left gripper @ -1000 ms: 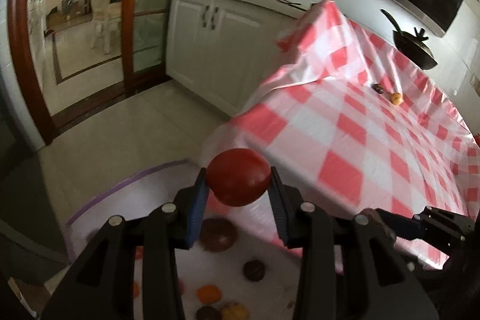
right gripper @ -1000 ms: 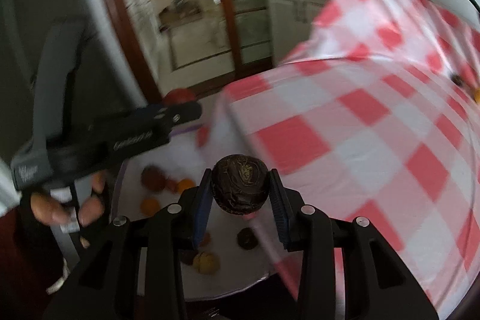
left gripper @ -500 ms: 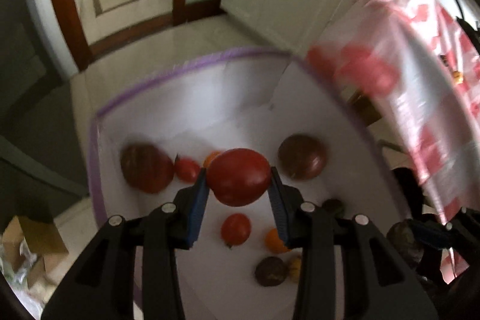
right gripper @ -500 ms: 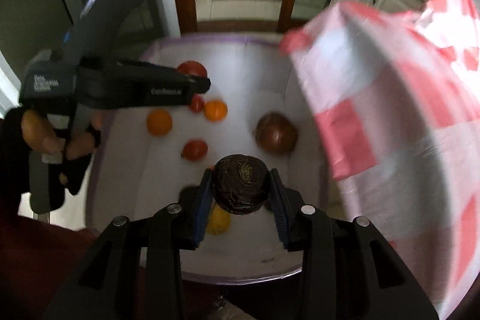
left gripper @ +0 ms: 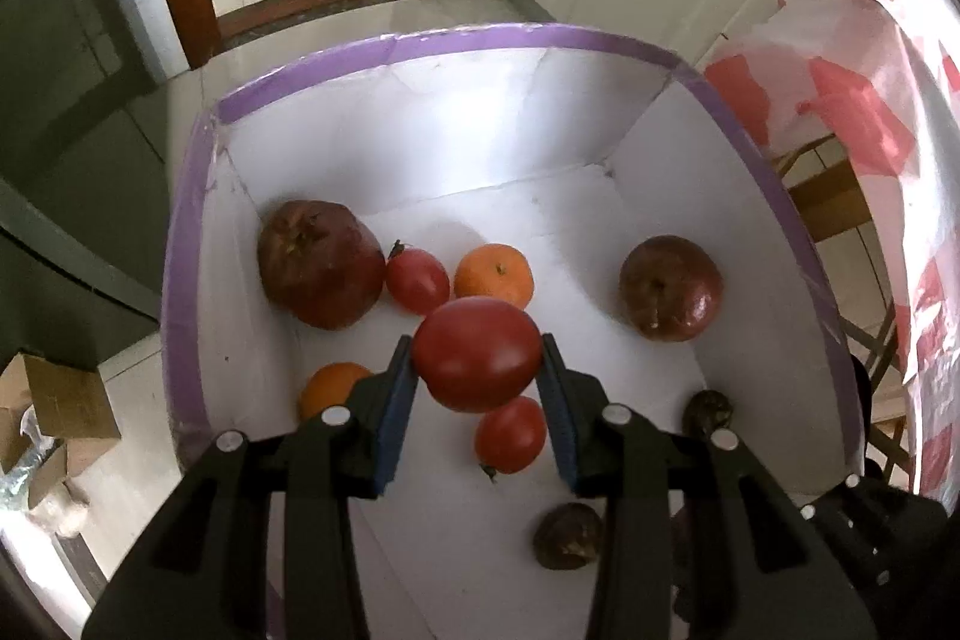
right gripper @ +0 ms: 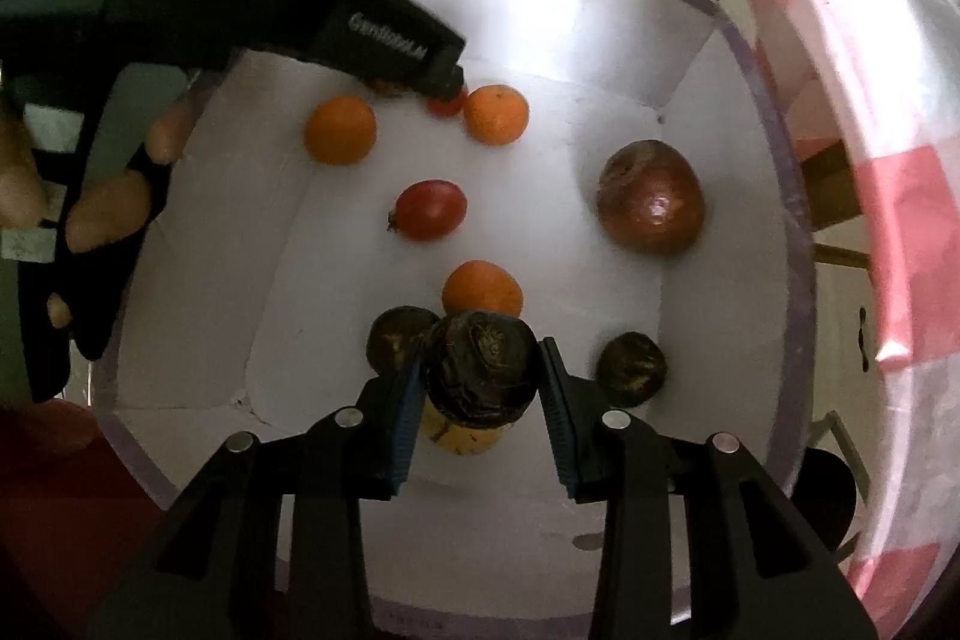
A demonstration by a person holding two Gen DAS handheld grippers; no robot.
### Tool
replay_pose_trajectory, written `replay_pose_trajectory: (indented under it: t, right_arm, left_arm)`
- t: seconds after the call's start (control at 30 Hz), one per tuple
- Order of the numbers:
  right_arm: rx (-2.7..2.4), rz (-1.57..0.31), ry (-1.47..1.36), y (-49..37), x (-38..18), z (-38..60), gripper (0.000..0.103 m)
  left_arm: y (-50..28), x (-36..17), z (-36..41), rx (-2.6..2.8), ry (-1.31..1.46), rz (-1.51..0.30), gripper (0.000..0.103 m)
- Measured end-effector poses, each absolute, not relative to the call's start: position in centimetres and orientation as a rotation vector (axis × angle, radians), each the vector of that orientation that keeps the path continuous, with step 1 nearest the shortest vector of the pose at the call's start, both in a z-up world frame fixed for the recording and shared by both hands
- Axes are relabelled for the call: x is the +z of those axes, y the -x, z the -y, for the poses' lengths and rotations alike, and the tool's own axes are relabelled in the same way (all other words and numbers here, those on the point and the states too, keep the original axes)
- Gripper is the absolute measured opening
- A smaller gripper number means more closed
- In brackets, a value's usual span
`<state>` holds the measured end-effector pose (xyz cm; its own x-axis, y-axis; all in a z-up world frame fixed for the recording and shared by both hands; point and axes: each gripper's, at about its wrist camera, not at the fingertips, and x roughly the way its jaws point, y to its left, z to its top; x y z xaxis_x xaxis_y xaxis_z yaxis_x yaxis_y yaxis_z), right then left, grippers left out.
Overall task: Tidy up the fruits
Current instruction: 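Open both tools to drop the tomato and brown fruit into the box, then move both open tools back toward the yellow fruit and small dark fruit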
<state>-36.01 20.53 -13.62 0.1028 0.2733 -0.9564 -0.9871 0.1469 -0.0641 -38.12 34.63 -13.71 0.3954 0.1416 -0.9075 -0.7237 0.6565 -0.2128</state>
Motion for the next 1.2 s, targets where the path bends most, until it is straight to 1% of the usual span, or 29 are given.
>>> replay_pose_trajectory:
  t: [0.07, 0.1, 0.13, 0.17, 0.2, 0.23, 0.33, 0.47, 0.53, 0.67, 0.77, 0.83, 0.87, 0.93, 1.07, 1.2]
  right_arm:
    - [1.173, -0.994, 0.944, 36.1, -13.6, -20.6, 0.038]
    - [1.173, -0.987, 0.944, 36.1, -13.5, -20.5, 0.039]
    - [1.173, -0.977, 0.942, 36.1, -13.3, -20.4, 0.043]
    - [1.172, -0.969, 0.937, 36.0, -13.4, -20.5, 0.048]
    - [1.173, -0.957, 0.926, 35.9, -13.1, -20.4, 0.061]
    - [1.176, -0.946, 0.915, 36.0, -12.8, -20.3, 0.068]
    - [1.183, -0.917, 0.902, 36.1, -11.9, -20.1, 0.068]
    - [1.178, -0.899, 0.896, 36.1, -11.2, -20.0, 0.072]
    - [1.179, -0.891, 0.890, 36.1, -11.0, -20.0, 0.072]
    - [1.174, -0.870, 0.876, 35.8, -10.7, -19.9, 0.073]
    - [1.179, -0.830, 0.841, 35.7, -9.0, -19.4, 0.074]
    - [1.195, -0.801, 0.792, 35.4, -7.3, -18.9, 0.079]
    - [1.203, -0.794, 0.769, 35.3, -6.5, -18.6, 0.080]
    - [1.215, -0.772, 0.713, 34.7, -4.5, -17.8, 0.080]
    - [1.197, -0.696, 0.582, 33.1, -0.2, -15.3, 0.082]
    - [1.123, -0.603, 0.401, 30.4, 4.8, -11.4, 0.085]
  left_arm:
    - [38.1, -13.6, -34.6, 0.606, 0.665, -1.025, 0.043]
    - [38.0, -13.6, -34.7, 0.608, 0.668, -1.024, 0.049]
    - [38.0, -13.5, -34.7, 0.611, 0.671, -1.019, 0.055]
    - [38.0, -13.4, -34.7, 0.606, 0.673, -1.010, 0.056]
    - [38.0, -13.5, -34.5, 0.603, 0.671, -1.009, 0.061]
    - [37.9, -13.4, -34.4, 0.590, 0.670, -1.005, 0.065]
    - [37.7, -13.1, -33.8, 0.570, 0.655, -0.992, 0.075]
    - [37.4, -12.4, -33.0, 0.559, 0.619, -0.960, 0.084]
    - [37.4, -12.3, -32.9, 0.569, 0.611, -0.944, 0.096]
    - [37.8, -11.6, -33.3, 0.544, 0.649, -0.902, 0.096]
    - [37.8, -10.0, -33.8, 0.517, 0.673, -0.859, 0.096]
    - [37.5, -8.7, -33.8, 0.496, 0.662, -0.823, 0.096]
    - [37.4, -8.0, -33.7, 0.488, 0.651, -0.807, 0.097]
    - [37.0, -5.9, -33.5, 0.464, 0.622, -0.757, 0.101]
    - [35.8, -1.4, -32.8, 0.428, 0.576, -0.649, 0.101]
    - [32.2, 3.7, -30.8, 0.370, 0.506, -0.551, 0.101]
